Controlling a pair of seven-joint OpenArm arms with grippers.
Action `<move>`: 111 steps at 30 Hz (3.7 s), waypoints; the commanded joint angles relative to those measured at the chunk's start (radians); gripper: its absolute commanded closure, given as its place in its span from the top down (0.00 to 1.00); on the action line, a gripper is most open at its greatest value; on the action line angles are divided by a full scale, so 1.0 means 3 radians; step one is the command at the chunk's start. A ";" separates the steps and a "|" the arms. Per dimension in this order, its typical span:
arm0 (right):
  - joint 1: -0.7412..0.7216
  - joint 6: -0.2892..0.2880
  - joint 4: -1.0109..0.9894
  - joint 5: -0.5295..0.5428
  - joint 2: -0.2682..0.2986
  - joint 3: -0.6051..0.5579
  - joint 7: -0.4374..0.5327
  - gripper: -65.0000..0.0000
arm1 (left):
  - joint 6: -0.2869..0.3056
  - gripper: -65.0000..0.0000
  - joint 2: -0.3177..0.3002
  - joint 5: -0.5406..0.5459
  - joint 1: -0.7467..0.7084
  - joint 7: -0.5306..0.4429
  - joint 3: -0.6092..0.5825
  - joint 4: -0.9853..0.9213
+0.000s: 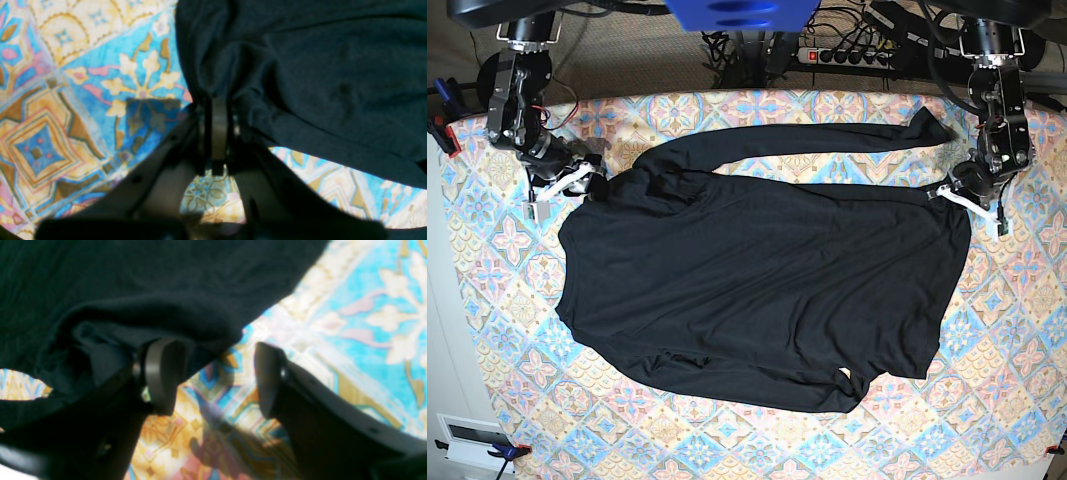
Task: Layout the t-shirt on the table in an organized manner, then fold the t-shirt properly
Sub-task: 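Pull the shirt edges apart with both grippers to smooth the body, then lift the shirt shoulders with both grippers and shake it flat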
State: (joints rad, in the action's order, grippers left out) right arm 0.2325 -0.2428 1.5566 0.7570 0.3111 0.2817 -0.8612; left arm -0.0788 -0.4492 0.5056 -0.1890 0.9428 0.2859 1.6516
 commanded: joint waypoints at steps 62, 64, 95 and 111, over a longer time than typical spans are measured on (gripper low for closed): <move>0.0210 -0.0017 0.0338 0.0001 0.0162 0.0731 -0.0502 0.01 | 0.0383 0.53 -0.0239 0.0281 -0.0370 0.0118 0.0333 0.0108; 0.0210 -0.0017 0.0445 0.0001 0.0162 0.0639 -0.0492 0.01 | 0.0388 0.52 -0.0193 0.0455 -0.0477 0.0133 0.0471 0.0210; 0.0215 -0.0017 0.0598 0.0001 0.0040 0.0583 -0.0497 0.01 | 0.0383 0.00 0.0175 0.0276 -0.1065 0.0108 -0.0270 0.0568; 0.0210 -0.0017 0.0619 0.0001 0.0035 0.0301 -0.0482 0.01 | 0.0378 0.00 -0.0566 0.0276 -0.0820 -0.0588 -0.0101 0.1310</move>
State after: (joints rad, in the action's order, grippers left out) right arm 0.3019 -0.2428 1.7252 0.7444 0.3035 0.3637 -1.0245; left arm 0.0376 -0.6048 0.5869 -0.4400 0.7792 0.2436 2.0296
